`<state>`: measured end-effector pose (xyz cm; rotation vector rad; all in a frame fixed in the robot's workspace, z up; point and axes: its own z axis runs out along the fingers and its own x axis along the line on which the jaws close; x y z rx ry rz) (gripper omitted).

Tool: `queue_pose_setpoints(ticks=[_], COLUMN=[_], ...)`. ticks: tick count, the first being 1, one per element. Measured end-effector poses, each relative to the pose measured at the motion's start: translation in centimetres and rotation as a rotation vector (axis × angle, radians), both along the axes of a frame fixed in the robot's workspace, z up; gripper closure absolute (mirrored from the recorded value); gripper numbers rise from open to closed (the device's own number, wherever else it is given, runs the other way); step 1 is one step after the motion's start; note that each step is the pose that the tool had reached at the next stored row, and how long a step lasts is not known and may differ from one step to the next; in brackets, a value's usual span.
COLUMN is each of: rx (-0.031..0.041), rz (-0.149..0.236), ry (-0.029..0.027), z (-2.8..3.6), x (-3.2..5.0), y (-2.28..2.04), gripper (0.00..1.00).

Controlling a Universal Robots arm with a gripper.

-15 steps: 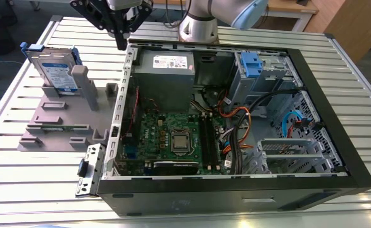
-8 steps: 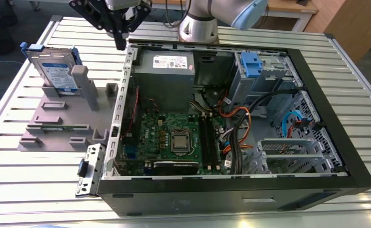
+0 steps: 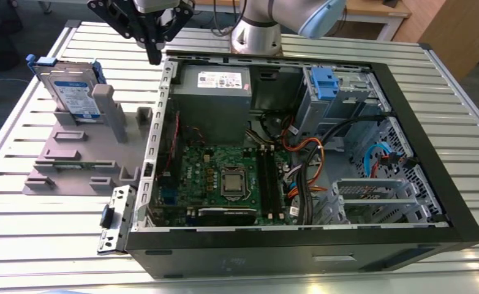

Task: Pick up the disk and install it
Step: 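Reach for the disk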

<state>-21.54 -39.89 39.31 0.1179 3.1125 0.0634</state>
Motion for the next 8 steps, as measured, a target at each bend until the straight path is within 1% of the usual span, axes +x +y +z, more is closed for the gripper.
queue_pose_setpoints(ticks=[8], rx=[-0.0002], rz=[0.0], ry=[0.0001], z=[0.0], x=[-0.17], y=[0.0], gripper=[0.89])
